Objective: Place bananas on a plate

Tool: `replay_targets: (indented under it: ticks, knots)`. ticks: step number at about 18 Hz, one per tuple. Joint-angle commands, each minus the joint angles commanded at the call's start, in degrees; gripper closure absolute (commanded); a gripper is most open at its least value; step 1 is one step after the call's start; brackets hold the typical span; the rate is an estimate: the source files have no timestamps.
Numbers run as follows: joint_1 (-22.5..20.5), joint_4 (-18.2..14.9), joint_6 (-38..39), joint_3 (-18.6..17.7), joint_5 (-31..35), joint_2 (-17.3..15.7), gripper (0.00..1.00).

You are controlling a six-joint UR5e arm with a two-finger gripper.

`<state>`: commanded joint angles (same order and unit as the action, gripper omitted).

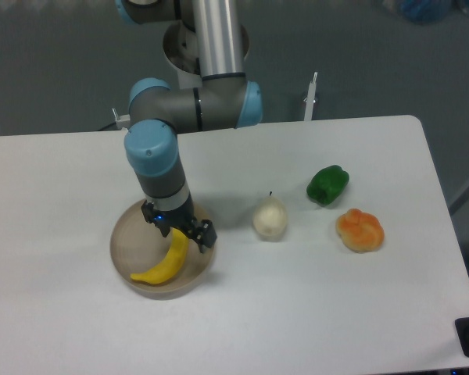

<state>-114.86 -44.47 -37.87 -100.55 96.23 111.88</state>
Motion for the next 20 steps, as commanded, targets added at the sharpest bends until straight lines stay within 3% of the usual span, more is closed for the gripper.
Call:
replay_targets:
  ticks: [5, 11, 14, 16, 20]
  knots:
    - [-4.4, -0.1, -7.9, 1.6, 0.2, -0.6, 0.00]
    - [-12.6, -0.9, -19.9, 3.2, 0.2, -3.3, 0.00]
    - [-13.5, -1.0, -27.8, 4.4, 0.3, -2.9, 0.00]
    - [-16.2, -1.1, -30.8, 5.1, 0.2, -3.3, 0.00]
    - [-16.7, -1.1, -34.2, 5.1, 0.3, -3.3, 0.00]
